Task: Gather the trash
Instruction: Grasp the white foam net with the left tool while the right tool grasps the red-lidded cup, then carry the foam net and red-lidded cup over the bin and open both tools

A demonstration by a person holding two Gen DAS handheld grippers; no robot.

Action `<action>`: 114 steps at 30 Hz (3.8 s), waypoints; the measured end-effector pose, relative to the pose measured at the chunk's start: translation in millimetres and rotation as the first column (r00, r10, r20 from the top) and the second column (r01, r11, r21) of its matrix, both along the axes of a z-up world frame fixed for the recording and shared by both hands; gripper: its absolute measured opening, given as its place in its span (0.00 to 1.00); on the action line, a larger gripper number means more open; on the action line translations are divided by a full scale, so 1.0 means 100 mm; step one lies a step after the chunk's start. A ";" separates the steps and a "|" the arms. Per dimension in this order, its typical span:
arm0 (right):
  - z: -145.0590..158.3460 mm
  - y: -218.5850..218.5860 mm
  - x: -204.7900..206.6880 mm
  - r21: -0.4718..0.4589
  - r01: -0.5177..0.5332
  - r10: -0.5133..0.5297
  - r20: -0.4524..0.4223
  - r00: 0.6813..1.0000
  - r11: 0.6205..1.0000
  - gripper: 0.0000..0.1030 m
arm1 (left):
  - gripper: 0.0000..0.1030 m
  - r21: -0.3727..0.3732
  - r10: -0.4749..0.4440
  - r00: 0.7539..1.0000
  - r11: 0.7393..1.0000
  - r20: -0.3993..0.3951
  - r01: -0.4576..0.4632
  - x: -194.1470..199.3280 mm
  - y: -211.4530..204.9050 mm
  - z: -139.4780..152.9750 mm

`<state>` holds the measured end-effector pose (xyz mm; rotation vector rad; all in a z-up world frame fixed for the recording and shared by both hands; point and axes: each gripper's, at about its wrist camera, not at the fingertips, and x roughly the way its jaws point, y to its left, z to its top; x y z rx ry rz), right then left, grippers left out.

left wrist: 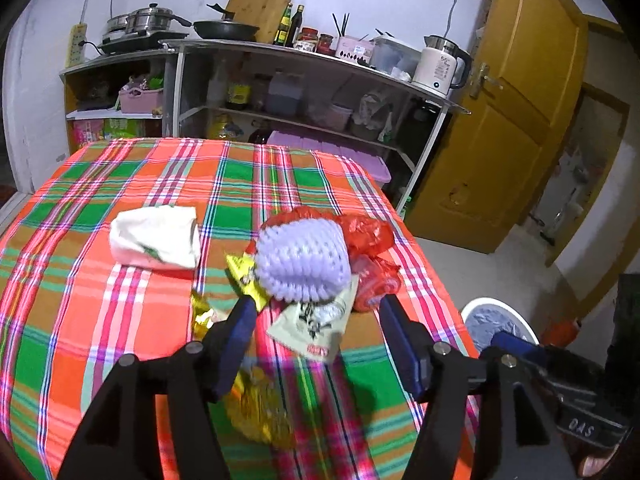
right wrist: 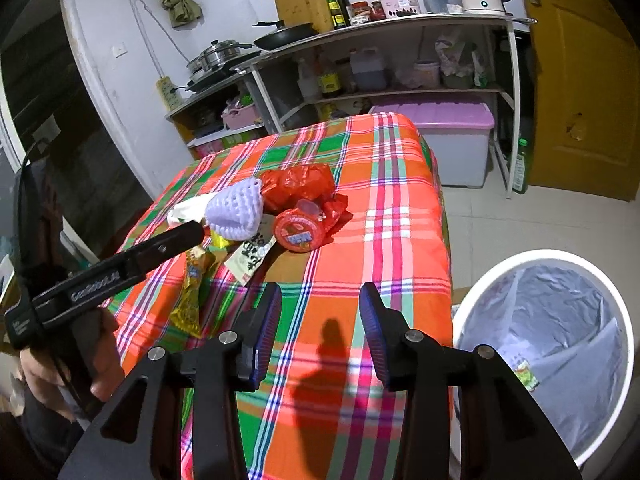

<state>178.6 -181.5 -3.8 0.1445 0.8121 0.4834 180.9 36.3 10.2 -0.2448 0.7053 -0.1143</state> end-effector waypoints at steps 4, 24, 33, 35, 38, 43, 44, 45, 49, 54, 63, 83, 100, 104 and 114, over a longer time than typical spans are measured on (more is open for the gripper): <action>-0.05 -0.02 0.06 0.005 0.009 -0.009 -0.012 1.000 1.000 0.41 | 0.71 -0.004 0.009 1.000 1.000 -0.013 -0.009 0.21 0.01 -0.05; -0.11 0.12 0.37 -0.001 0.002 -0.002 -0.022 1.000 1.000 0.41 | 0.41 -0.003 0.012 0.999 1.000 -0.035 -0.012 0.41 0.05 -0.20; -0.15 0.50 0.52 -0.029 -0.051 0.050 -0.016 0.999 0.998 0.53 | 0.35 -0.035 0.015 1.000 0.999 -0.009 -0.015 0.19 0.25 -0.17; -0.17 0.57 0.57 -0.034 -0.053 0.052 -0.018 0.998 0.998 0.53 | 0.35 -0.037 0.013 1.000 0.999 -0.006 -0.013 0.16 0.29 -0.17; -0.21 0.65 0.64 -0.039 -0.048 0.047 -0.032 0.998 0.998 0.53 | 0.35 -0.043 0.010 1.000 0.999 -0.001 -0.010 0.12 0.33 -0.18; -0.28 0.74 0.73 -0.043 -0.026 0.024 -0.054 0.998 0.999 0.53 | 0.35 -0.053 0.012 1.000 0.999 0.004 -0.012 0.09 0.41 -0.19; -0.29 0.76 0.74 -0.043 -0.024 0.022 -0.057 0.998 0.999 0.53 | 0.35 -0.054 0.012 1.000 0.998 0.004 -0.012 0.08 0.42 -0.20; -0.29 0.78 0.75 -0.046 -0.024 0.021 -0.059 0.998 0.999 0.53 | 0.35 -0.056 0.013 1.000 0.998 0.004 -0.012 0.08 0.43 -0.21; -0.35 0.85 0.79 -0.065 -0.008 0.002 -0.081 0.997 0.998 0.53 | 0.35 -0.062 0.010 1.000 0.998 0.002 -0.009 0.07 0.45 -0.23; -0.35 0.84 0.80 -0.061 0.010 -0.015 -0.088 0.996 0.998 0.46 | 0.35 -0.062 0.001 1.000 0.998 0.005 -0.001 0.07 0.45 -0.23; -0.26 0.80 0.67 -0.058 0.010 -0.014 -0.063 0.998 0.998 0.45 | 0.35 -0.052 -0.003 1.000 0.999 0.004 0.004 0.02 0.42 -0.22; 0.15 0.36 -0.24 -0.047 0.003 -0.002 0.031 1.000 0.999 0.45 | 0.35 -0.008 -0.056 0.998 0.998 0.021 0.057 -0.54 0.01 -0.03; 0.31 -0.16 -0.69 -0.052 0.087 -0.082 0.087 0.993 0.995 0.45 | 0.35 0.039 -0.127 0.991 0.991 0.046 0.125 -0.82 -0.50 0.11; 0.33 -0.31 -0.74 -0.052 0.111 -0.106 0.095 0.990 0.992 0.45 | 0.35 0.047 -0.156 0.987 0.987 0.049 0.153 -0.80 -0.66 0.14; 0.32 -0.74 -0.82 -0.044 0.193 -0.188 0.098 0.977 0.980 0.45 | 0.35 0.062 -0.226 0.973 0.973 0.049 0.223 -0.73 -1.07 0.17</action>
